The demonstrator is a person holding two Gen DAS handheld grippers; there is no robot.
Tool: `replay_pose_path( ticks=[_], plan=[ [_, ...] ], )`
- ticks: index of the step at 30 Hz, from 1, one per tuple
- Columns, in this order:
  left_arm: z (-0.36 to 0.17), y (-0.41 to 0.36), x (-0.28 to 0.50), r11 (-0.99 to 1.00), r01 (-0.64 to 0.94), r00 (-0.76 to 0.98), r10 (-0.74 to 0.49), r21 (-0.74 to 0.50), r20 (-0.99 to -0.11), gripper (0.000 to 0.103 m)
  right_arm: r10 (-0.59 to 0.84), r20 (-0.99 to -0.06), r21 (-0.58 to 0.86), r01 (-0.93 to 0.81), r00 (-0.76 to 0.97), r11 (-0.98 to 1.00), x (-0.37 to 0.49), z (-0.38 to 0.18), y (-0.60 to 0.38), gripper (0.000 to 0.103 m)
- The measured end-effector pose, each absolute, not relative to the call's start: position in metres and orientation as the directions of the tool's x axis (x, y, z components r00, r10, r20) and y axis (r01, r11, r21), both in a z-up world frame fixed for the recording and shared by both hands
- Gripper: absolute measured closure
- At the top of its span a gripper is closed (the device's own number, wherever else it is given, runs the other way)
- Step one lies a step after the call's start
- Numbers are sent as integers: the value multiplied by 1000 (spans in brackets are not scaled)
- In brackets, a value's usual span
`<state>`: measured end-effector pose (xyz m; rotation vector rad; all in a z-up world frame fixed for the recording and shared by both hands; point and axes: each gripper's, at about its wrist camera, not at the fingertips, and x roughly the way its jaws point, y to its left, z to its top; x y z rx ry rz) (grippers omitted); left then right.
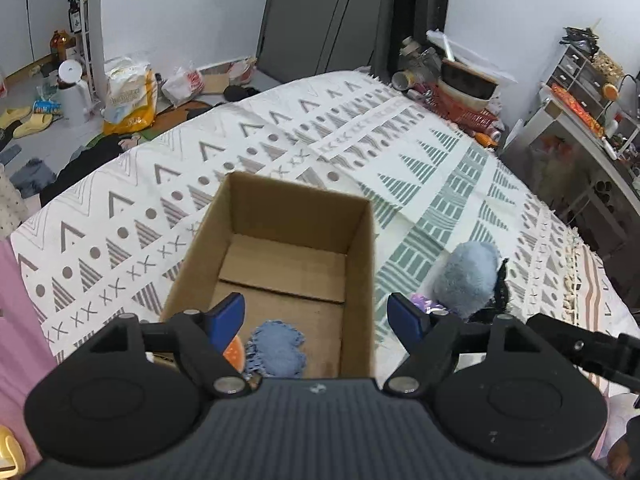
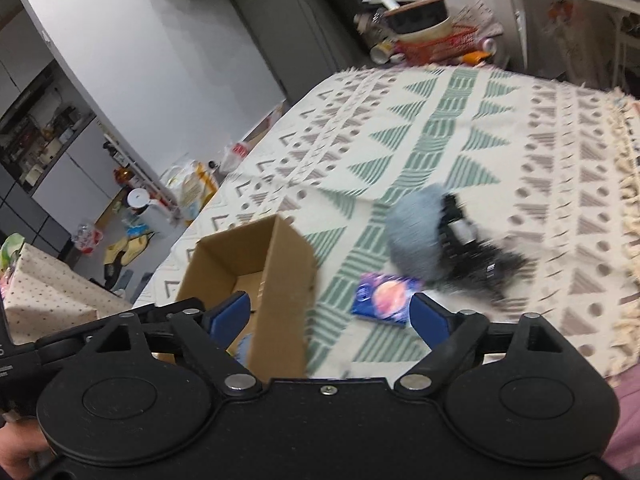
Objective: Organize soft objects
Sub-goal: 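Move both open tools back to the remaining pile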
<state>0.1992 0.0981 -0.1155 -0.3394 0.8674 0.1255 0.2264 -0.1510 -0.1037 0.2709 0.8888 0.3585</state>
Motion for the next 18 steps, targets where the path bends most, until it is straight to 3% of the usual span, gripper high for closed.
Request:
replay_pose_path(
  ticks=[13,18],
  plan=[
    [-102,59,200,963,-211,669,18,-166,-743,26,370,-676,345,-171,637,923,230,-93,-203,8],
    [-99,45,198,968,-197,692,25,-155,-722,26,418,-617,386,-207,667,899,237,-107,-218,4]
  ],
)
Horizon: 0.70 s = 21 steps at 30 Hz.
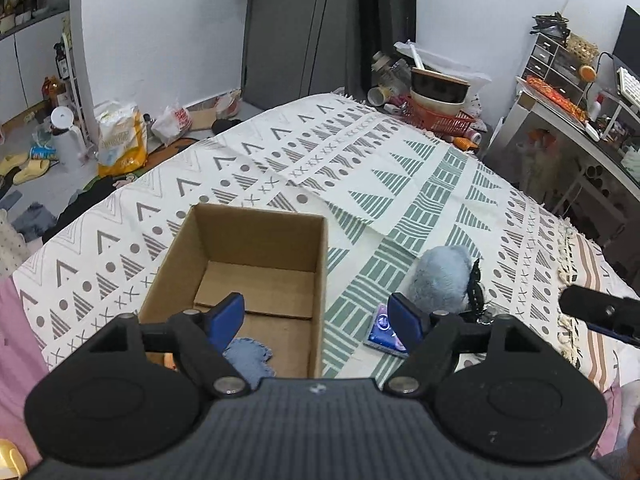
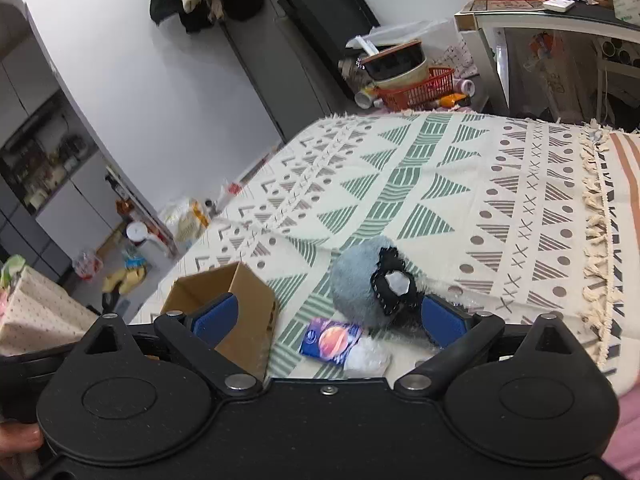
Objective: Organize soft objects
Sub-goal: 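Move both open tools back to the remaining pile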
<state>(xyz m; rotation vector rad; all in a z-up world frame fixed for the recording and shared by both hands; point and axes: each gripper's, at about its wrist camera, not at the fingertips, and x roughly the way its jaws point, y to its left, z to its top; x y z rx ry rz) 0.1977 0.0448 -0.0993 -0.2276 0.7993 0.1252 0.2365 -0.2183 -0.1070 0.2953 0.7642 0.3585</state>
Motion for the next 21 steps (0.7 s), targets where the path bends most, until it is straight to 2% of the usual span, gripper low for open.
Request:
replay_pose_path(
  ticks=[12,21],
  plan=[
    [-100,2,208,984,-122,719,-2,-128,-695,26,422,-624,453,-136,658,881,253,-138,-252,4],
    [-120,-22,224,987,-93,682,-35,-134,-730,26,429,-681,498,-54,593,866,265,-168,-266,5]
  ],
)
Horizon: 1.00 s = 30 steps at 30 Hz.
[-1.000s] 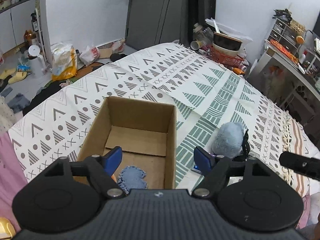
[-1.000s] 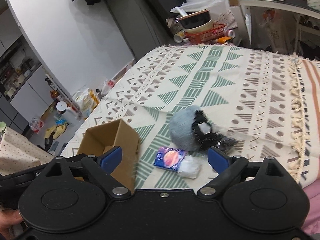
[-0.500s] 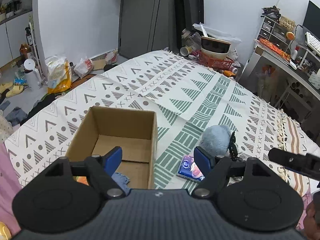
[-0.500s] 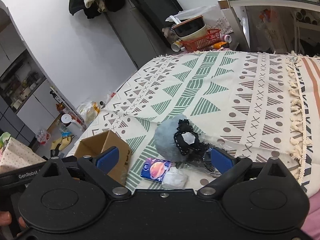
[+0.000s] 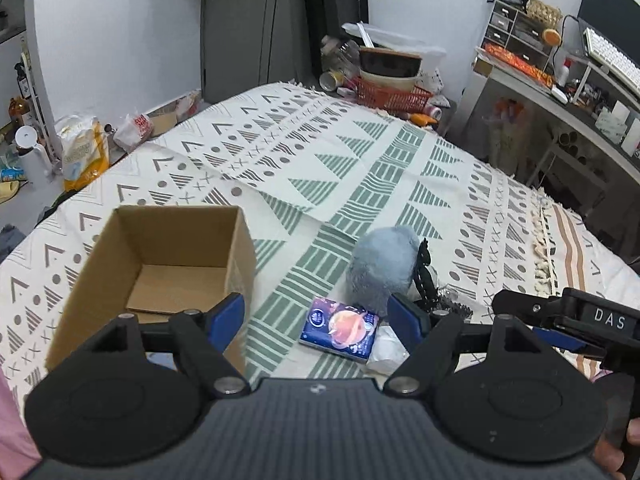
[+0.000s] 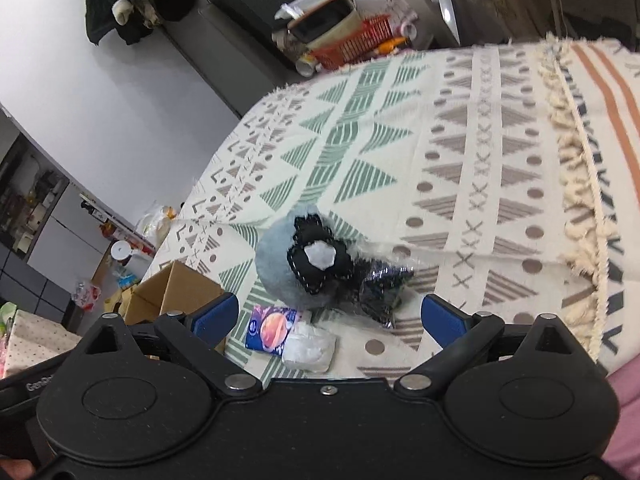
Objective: Organize soft objects
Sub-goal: 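Move both open tools back to the remaining pile, then grasp the white plastic bag with the left tool while the right tool grasps the black sequin bag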
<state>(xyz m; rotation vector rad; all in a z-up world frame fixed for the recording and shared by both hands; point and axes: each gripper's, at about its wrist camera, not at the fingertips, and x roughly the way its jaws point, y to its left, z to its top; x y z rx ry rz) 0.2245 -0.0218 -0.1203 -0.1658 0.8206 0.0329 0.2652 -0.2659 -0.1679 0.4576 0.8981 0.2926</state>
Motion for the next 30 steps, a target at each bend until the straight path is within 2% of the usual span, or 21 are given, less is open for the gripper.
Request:
replay_pose_path(
  ticks=[4,8,16,19,23,30],
  plan=[
    [-131,-32,232,988,-74,673,-52,-137,-738,26,447,-694,518,-40,565,855,273,-180,-269,6],
    [-145,-42,241,989,-58,655,-62,-133,-753,27,480,-711,557,-5,513,831,283,-197,-274,15],
    [-172,-60,258,990,-20,602,-97,-137,-793,29,479,-720,577,49,502,815,299,-217,-287,16],
    [-182,-66,262,990,-7,592,-112,-144,-798,32,486,-711,591,58,508,805,305,-223,-290,21],
    [-195,-76,268,989,18,570,-128,-144,-811,38,494,-710,600,63,502,798,317,-233,-289,31],
    [-208,-90,278,987,43,531,-152,-153,-834,58,503,-709,602,53,495,796,326,-245,-285,37]
  ],
)
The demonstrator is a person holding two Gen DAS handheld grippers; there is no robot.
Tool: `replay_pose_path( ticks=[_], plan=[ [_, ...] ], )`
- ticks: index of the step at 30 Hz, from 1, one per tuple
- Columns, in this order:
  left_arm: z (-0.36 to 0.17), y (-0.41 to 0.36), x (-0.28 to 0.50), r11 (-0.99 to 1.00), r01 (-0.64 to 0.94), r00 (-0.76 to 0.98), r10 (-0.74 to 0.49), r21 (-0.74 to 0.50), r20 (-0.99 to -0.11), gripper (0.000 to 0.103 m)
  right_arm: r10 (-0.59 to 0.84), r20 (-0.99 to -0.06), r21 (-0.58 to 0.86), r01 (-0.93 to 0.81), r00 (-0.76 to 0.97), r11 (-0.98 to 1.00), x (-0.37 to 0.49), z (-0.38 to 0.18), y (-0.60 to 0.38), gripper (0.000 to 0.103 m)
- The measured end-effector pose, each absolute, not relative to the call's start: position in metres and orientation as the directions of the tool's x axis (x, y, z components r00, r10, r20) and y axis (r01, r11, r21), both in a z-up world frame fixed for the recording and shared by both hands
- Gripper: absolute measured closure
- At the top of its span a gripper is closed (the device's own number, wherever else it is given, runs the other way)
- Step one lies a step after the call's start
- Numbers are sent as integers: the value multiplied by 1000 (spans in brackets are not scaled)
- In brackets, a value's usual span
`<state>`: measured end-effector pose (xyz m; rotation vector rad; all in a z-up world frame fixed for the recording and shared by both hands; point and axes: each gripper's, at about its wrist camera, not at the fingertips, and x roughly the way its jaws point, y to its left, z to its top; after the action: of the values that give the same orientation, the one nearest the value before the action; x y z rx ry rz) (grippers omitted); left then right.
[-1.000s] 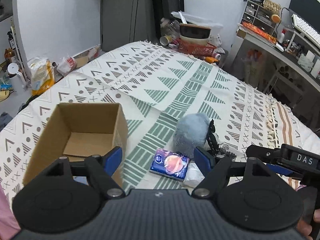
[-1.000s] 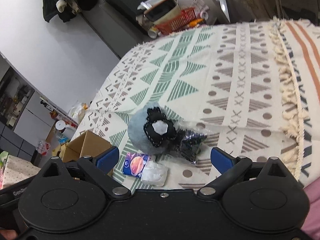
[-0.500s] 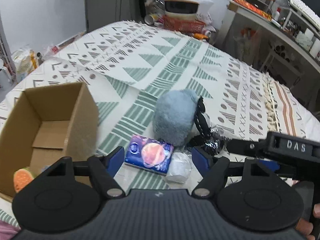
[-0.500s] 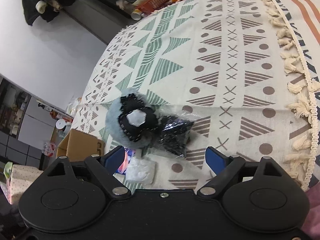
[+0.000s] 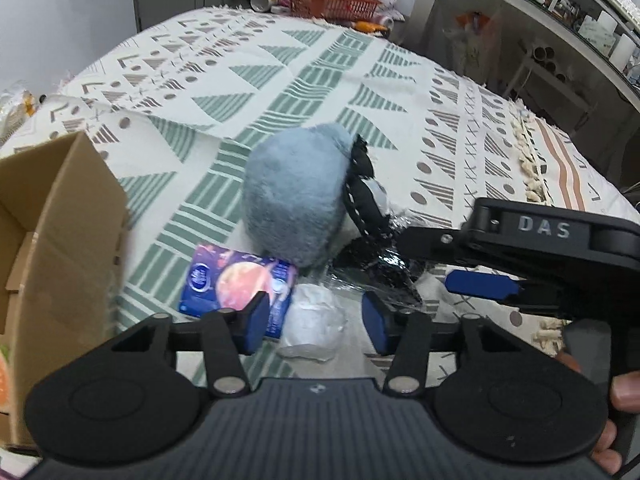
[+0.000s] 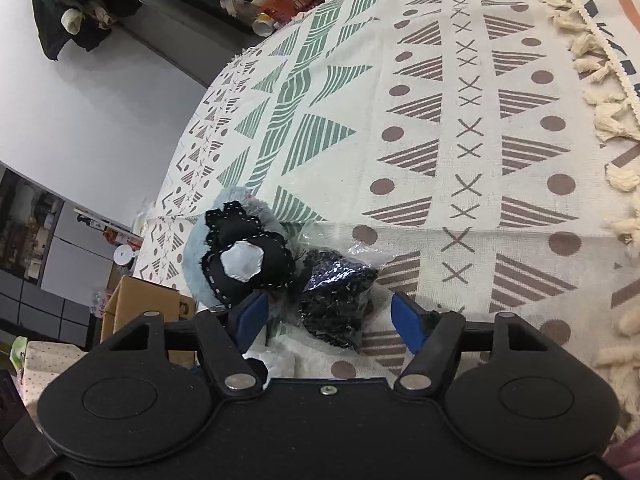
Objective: Organize soft objects
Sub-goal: 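Grasp the white plastic bag with the left tool while the right tool grasps the black sequin bag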
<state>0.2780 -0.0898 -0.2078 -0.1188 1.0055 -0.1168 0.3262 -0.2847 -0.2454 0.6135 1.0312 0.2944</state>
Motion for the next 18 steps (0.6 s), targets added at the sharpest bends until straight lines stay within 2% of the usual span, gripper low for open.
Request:
replay_pose_path(
  ticks=[3,4,6,7,8,18],
  plan=[
    [-213,-94,279,987,57,517,-158,-151,-842,59,496,-713,597,58,495,800,329,-249,-283,38],
    [-216,-95,280,988,56,508,-154,-146,-847,59,494,-715,593,55,494,803,329,-250,-282,42],
    [-221,-94,280,988,42,486,-152,-150,-860,69,497,-716,589,42,489,807,330,-251,-279,57],
    [-222,-94,279,988,39,481,-151,-150,-864,69,498,-718,587,38,486,809,330,-251,-278,68],
    [-221,-94,278,988,39,487,-148,-148,-861,69,498,-719,586,37,485,810,330,-251,-278,70],
    [-197,-91,262,990,34,548,-134,-139,-825,70,456,-730,559,62,509,827,311,-240,-283,73]
  ],
)
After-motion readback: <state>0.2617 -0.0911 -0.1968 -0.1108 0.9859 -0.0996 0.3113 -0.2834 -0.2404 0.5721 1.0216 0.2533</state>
